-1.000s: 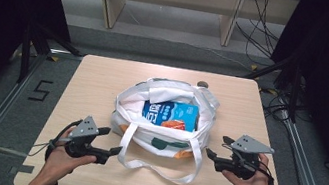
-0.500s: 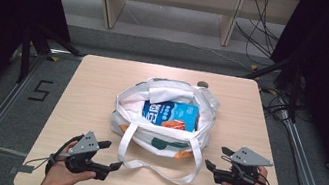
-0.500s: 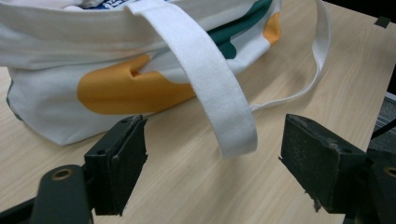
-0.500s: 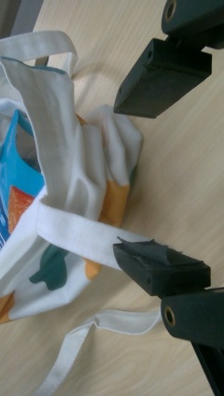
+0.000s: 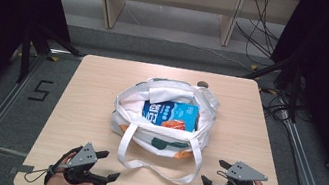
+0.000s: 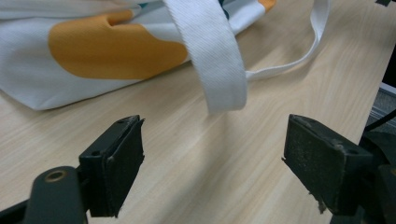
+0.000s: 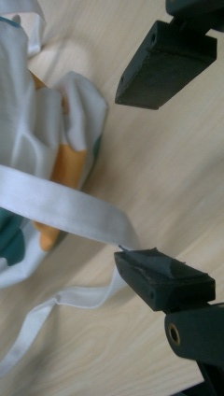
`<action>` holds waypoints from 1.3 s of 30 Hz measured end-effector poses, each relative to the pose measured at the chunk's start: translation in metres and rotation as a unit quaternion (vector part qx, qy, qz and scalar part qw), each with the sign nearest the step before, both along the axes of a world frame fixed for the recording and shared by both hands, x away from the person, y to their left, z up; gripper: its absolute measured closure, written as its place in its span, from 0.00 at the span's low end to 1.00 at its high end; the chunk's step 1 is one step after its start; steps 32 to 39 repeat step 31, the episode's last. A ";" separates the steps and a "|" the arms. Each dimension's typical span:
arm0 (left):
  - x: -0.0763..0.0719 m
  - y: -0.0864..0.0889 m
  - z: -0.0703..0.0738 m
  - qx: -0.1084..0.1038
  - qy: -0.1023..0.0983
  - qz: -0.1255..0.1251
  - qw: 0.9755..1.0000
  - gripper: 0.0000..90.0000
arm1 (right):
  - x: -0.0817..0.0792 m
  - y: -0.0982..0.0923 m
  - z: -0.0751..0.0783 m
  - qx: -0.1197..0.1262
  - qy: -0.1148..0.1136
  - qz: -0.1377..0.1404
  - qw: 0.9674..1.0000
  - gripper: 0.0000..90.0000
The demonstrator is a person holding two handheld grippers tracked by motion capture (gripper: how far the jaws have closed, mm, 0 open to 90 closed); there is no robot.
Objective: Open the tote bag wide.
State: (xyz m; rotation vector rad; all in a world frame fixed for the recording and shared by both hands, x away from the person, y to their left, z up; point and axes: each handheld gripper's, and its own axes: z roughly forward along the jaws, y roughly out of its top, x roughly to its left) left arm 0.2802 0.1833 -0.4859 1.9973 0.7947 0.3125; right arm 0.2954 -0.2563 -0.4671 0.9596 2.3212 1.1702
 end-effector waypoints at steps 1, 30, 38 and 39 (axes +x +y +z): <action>-0.001 -0.001 0.000 0.005 0.000 -0.006 1.000 0.21 | 0.000 -0.001 -0.001 -0.006 -0.005 0.005 1.000 0.23; 0.001 -0.003 -0.009 0.023 0.001 -0.001 1.000 0.20 | -0.013 -0.008 -0.018 -0.017 0.025 0.022 0.999 0.24; 0.001 -0.003 -0.009 0.018 -0.001 -0.002 1.000 0.20 | -0.014 -0.008 -0.018 -0.017 0.027 0.021 0.999 0.24; 0.001 -0.003 -0.009 0.018 -0.001 -0.002 1.000 0.20 | -0.014 -0.008 -0.018 -0.017 0.027 0.021 0.999 0.24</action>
